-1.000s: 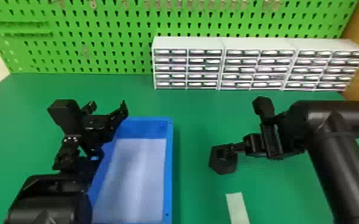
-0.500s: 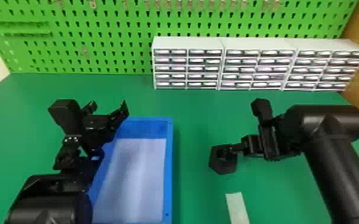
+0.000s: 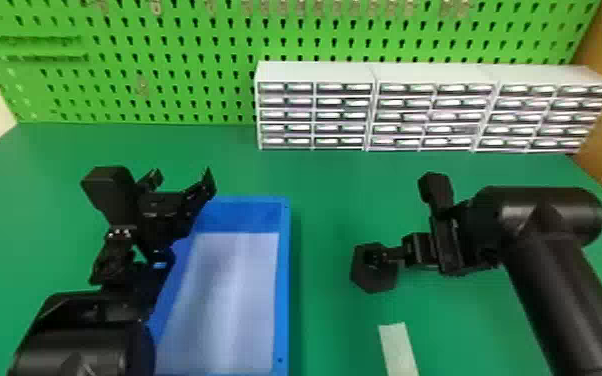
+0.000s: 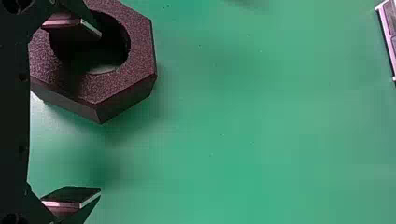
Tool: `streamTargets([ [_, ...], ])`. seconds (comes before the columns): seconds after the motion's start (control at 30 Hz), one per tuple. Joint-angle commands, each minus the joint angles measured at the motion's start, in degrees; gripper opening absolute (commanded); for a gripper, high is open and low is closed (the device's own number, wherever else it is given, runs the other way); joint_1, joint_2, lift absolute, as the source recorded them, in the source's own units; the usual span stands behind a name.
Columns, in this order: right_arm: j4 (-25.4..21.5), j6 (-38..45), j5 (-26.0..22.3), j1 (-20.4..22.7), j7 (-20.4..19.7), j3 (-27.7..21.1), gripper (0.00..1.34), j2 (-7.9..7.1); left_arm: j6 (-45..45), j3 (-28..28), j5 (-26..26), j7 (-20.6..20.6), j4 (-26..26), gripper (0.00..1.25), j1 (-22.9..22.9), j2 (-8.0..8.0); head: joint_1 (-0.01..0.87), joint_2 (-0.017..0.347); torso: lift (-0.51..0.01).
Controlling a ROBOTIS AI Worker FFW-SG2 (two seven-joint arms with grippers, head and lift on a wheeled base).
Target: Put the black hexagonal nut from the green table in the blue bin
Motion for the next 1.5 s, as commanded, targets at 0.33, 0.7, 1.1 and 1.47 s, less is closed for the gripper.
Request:
streamTargets([
  [0.33, 0.28, -1.55, 0.53, 0.98, 0.0, -0.45, 0.52, 0.49, 0.0, 0.27, 0.1, 0.08, 0.0, 0.94, 0.18, 0.0, 0.686, 0.051, -0.097],
  [0.7, 0.02, -2.08, 0.79, 1.42, 0.0, -0.01, 0.46, 0.4, 0.0, 0.44, 0.1, 0.08, 0.0, 0.94, 0.35, 0.0, 0.686, 0.051, -0.097],
  [1.1, -2.53, -2.69, 0.0, 3.0, 0.0, -0.72, 0.46, 0.14, -0.09, 0.44, 0.1, 0.08, 0.0, 0.94, 0.44, 0.0, 0.686, 0.051, -0.097],
  [1.47, -6.57, -4.36, -0.62, 4.85, 0.0, -2.21, 0.46, 0.32, -0.09, 0.53, 0.1, 0.08, 0.0, 0.94, 0.53, 0.0, 0.686, 0.051, -0.097],
])
